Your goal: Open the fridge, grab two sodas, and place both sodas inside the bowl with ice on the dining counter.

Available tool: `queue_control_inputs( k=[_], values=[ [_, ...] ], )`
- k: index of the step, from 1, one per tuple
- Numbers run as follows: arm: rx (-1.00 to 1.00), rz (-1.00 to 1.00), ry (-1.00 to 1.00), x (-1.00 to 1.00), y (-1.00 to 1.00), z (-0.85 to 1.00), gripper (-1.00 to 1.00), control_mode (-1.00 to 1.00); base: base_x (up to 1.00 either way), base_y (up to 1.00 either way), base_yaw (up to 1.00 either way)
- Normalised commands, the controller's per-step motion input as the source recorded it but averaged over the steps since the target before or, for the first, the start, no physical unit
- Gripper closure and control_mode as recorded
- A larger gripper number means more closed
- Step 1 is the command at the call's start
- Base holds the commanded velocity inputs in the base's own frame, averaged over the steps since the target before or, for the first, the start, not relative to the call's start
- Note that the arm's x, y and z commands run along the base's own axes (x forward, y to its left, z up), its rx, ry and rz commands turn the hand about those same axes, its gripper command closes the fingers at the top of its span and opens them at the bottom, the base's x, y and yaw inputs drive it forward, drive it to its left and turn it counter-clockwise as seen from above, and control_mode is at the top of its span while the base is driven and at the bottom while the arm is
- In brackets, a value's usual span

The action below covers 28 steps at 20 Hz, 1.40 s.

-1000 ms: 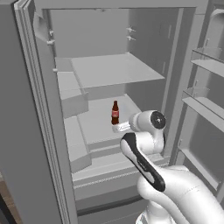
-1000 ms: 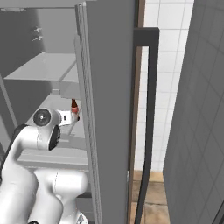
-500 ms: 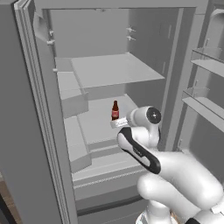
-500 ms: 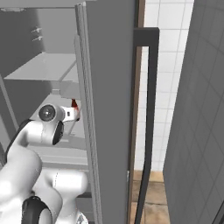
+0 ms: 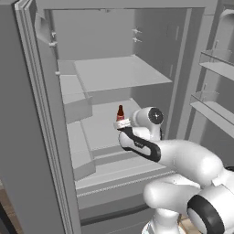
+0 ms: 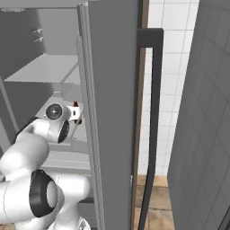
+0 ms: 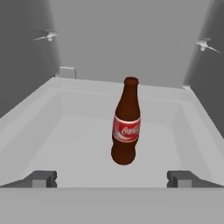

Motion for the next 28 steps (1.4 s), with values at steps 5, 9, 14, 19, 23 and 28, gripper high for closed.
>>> queue_control_inputs(
  k=[5, 9, 14, 19, 23, 28],
  values=[
    [0.0, 0.0, 0.0, 0.31, 0.0, 0.0, -1.0, -1.0, 0.0, 0.0, 0.0],
    [0.0, 0.0, 0.0, 0.19, 0.0, 0.0, -1.0, -1.0, 0.0, 0.0, 0.0],
    [0.0, -0.01, 0.0, 0.21, 0.02, 0.0, -1.0, -1.0, 0.0, 0.0, 0.0],
    [0.0, 0.0, 0.0, 0.26, 0.0, 0.0, -1.0, -1.0, 0.0, 0.0, 0.0],
    [0.0, 0.0, 0.0, 0.31, 0.0, 0.0, -1.0, -1.0, 0.0, 0.0, 0.0],
    [0.0, 0.0, 0.0, 0.27, 0.0, -0.02, -1.0, -1.0, 0.0, 0.0, 0.0]
  ],
)
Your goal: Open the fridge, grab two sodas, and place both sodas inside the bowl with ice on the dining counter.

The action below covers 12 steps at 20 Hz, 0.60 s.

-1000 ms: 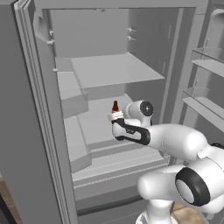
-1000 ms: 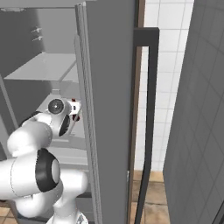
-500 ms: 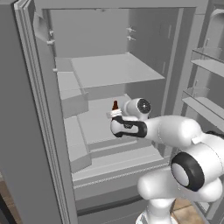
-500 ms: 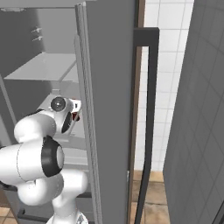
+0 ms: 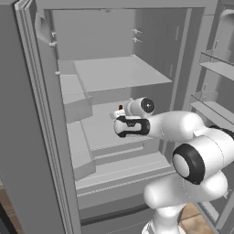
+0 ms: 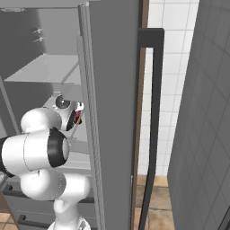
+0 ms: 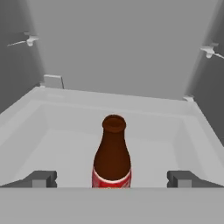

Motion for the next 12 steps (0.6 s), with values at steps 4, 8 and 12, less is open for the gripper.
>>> queue_control_inputs(
  k=[4, 8, 12],
  values=[
    [0.0, 0.0, 0.0, 0.18, 0.0, -0.13, -1.0, -1.0, 0.0, 0.0, 0.0],
    [0.0, 0.0, 0.0, 0.05, 0.01, -0.15, -1.0, -1.0, 0.0, 0.0, 0.0],
    [0.0, 0.0, 0.0, 0.03, 0.0, -0.1, -1.0, -1.0, 0.0, 0.0, 0.0]
  ],
)
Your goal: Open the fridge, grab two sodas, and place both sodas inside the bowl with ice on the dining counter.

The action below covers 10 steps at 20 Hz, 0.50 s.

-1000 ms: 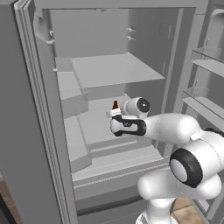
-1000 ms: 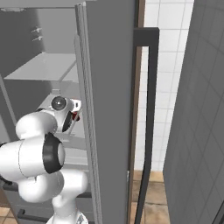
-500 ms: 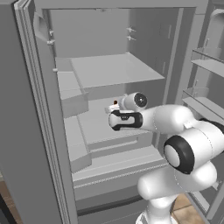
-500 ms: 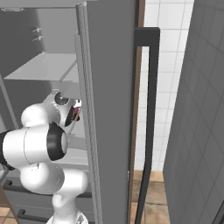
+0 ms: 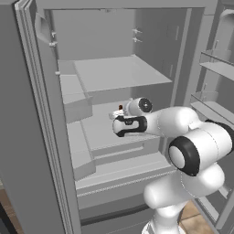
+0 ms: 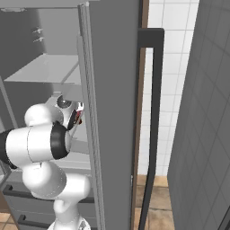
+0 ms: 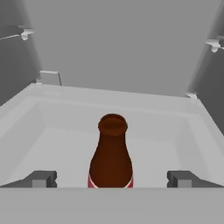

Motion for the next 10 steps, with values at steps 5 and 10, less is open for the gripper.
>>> queue_control_inputs(
  k=[5, 10],
  values=[
    [0.0, 0.0, 0.0, 0.04, 0.0, -0.07, -1.0, -1.0, 0.0, 0.0, 0.0],
    [0.0, 0.0, 0.0, 0.13, 0.0, -0.04, -1.0, -1.0, 0.0, 0.0, 0.0]
  ],
)
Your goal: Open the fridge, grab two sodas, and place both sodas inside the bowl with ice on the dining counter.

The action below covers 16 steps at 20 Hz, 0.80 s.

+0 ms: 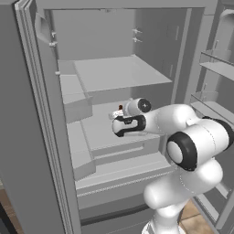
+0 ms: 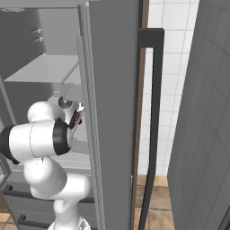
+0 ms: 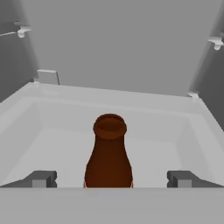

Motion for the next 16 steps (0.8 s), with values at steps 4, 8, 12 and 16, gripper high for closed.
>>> queue_control_inputs(
  k=[4, 8, 12, 16],
  values=[
    [0.0, 0.0, 0.0, 0.15, 0.0, -0.08, -1.0, -1.0, 0.0, 0.0, 0.0],
    [0.0, 0.0, 0.0, 0.13, 0.0, -0.11, -1.0, -1.0, 0.0, 0.0, 0.0],
    [0.0, 0.0, 0.0, 0.12, 0.06, -0.15, 1.0, -1.0, 0.0, 0.0, 0.0],
    [0.0, 0.0, 0.0, 0.04, 0.04, -0.13, 1.0, -1.0, 0.0, 0.0, 0.0]
  ],
)
